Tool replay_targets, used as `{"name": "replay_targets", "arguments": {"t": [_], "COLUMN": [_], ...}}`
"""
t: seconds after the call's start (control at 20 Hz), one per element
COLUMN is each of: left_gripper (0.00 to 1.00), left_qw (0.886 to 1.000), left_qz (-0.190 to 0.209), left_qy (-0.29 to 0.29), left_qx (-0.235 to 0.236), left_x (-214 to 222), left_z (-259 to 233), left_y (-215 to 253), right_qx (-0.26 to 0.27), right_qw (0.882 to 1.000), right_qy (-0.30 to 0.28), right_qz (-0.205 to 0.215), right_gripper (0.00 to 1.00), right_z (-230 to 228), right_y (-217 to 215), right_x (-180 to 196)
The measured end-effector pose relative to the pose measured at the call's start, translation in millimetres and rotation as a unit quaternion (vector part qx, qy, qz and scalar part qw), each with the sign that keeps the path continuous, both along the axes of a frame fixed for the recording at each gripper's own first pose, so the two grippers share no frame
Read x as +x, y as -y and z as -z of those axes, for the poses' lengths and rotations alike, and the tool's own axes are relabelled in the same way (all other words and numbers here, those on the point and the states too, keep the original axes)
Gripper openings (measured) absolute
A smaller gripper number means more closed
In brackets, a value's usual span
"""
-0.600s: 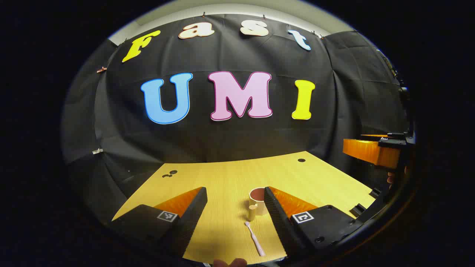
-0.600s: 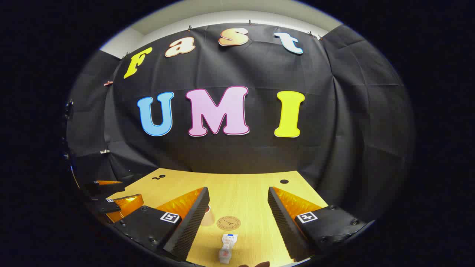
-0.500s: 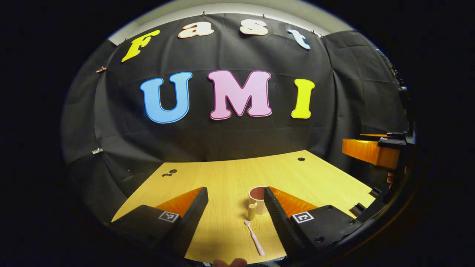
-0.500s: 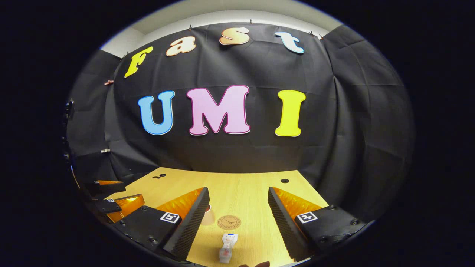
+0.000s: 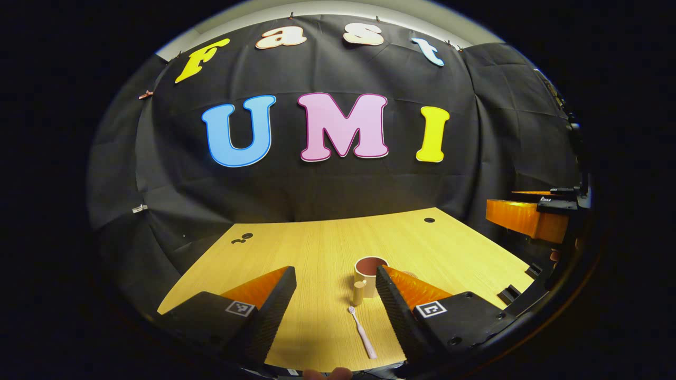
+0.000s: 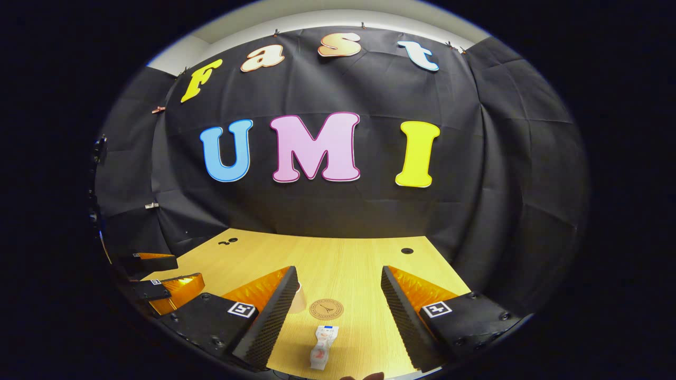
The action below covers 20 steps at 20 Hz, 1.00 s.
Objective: Put the toothbrush and toothpaste on the desktop into the cup, then pick up the cup and place it on the coaster on the desktop.
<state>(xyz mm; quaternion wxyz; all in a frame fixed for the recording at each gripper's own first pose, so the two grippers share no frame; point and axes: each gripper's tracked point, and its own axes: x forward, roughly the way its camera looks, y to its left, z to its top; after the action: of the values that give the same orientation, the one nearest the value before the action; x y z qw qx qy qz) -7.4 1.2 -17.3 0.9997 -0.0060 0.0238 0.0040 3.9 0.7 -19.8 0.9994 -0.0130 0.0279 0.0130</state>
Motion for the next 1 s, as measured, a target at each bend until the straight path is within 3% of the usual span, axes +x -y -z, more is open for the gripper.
{"name": "replay_targets", "arguments": {"t": [0.3,0.55,1.0], "left_gripper": [0.95,0.95,0.95], "left_qw": [1.000,0.999,0.997], "left_qz": [-0.004,-0.005,-0.002], "left_qy": [-0.023,-0.046,-0.081], "left_qx": [-0.005,-0.004,-0.008], "left_x": [-5.5,-12.8,-18.9], "left_z": [19.2,39.1,78.3], "left_y": [-5.3,-12.9,-33.9], "right_qx": [-0.007,-0.010,-0.033], "right_qw": [0.999,0.991,0.955], "right_qy": [-0.049,-0.130,-0.294], "right_qz": [-0.001,-0.003,-0.002], "right_gripper": [0.97,0.97,0.98], "right_z": [32.1,93.3,204.1], "right_y": [-0.1,-9.6,-25.3], "right_x": [6.0,5.0,15.6]}}
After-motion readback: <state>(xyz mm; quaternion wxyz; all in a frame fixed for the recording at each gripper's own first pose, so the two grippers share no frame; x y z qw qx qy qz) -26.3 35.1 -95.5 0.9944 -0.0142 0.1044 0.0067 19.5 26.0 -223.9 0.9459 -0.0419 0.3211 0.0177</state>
